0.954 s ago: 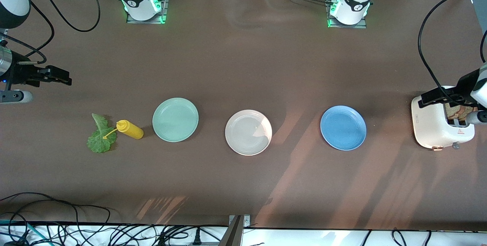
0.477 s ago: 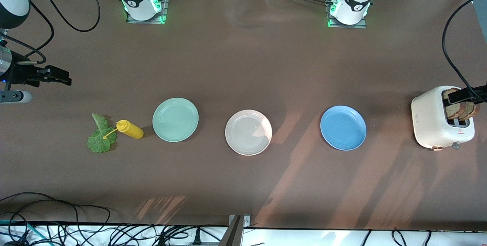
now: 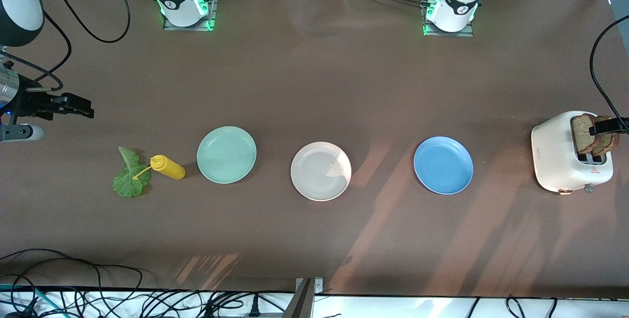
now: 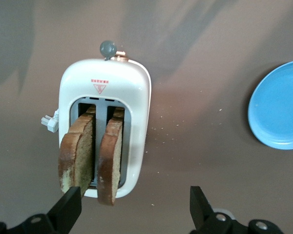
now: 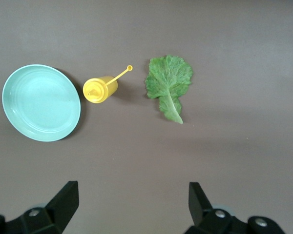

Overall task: Make sandwich on beige plate with both arms
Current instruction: 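Move the left gripper to the toaster and grasp a bread slice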

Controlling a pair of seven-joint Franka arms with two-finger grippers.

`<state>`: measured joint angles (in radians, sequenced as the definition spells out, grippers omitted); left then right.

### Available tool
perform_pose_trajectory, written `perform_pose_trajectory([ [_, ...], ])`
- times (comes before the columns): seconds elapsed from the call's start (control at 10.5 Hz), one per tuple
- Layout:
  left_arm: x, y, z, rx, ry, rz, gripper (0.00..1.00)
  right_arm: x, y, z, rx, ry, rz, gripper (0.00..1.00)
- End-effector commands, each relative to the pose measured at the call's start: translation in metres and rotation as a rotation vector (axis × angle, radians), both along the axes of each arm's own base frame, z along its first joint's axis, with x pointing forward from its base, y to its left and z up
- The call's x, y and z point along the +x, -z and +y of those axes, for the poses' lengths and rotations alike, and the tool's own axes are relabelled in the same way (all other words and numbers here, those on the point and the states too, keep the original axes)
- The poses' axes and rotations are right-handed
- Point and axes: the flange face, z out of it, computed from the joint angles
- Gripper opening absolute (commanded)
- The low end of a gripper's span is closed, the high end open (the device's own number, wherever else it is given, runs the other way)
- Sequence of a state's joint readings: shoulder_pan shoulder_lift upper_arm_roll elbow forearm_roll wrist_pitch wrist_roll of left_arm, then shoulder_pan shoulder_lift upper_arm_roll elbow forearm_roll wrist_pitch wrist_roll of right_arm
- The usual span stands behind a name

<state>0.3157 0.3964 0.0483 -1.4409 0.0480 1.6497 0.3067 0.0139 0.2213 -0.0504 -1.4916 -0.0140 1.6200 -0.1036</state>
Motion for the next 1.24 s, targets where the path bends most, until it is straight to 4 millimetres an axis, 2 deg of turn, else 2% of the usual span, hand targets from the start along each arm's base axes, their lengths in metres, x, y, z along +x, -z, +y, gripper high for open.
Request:
perform_pose_trajectory([
  [0.0, 0.001, 0.026, 0.020, 0.001, 0.031, 0.040, 0.97, 0.004, -0.006, 0.004, 0.005, 0.005, -0.032, 1.00],
  [0.38, 0.000, 0.057, 0.030, -0.018, 0.018, 0.086, 0.95, 0.009, -0.007, 0.007, -0.004, -0.002, -0.064, 1.00],
  [0.76, 0.001, 0.070, 0.029, -0.021, 0.014, 0.104, 0.91, 0.009, -0.007, 0.008, 0.012, 0.007, -0.066, 1.00],
  [0.95, 0.002, 0.075, 0.030, 0.051, 0.047, 0.145, 0.80, 0.009, -0.008, 0.008, 0.039, 0.014, -0.067, 1.00],
  [1.15, 0.001, 0.080, 0.031, 0.048, 0.046, 0.151, 0.55, 0.008, -0.008, 0.006, 0.049, 0.017, -0.067, 1.00],
])
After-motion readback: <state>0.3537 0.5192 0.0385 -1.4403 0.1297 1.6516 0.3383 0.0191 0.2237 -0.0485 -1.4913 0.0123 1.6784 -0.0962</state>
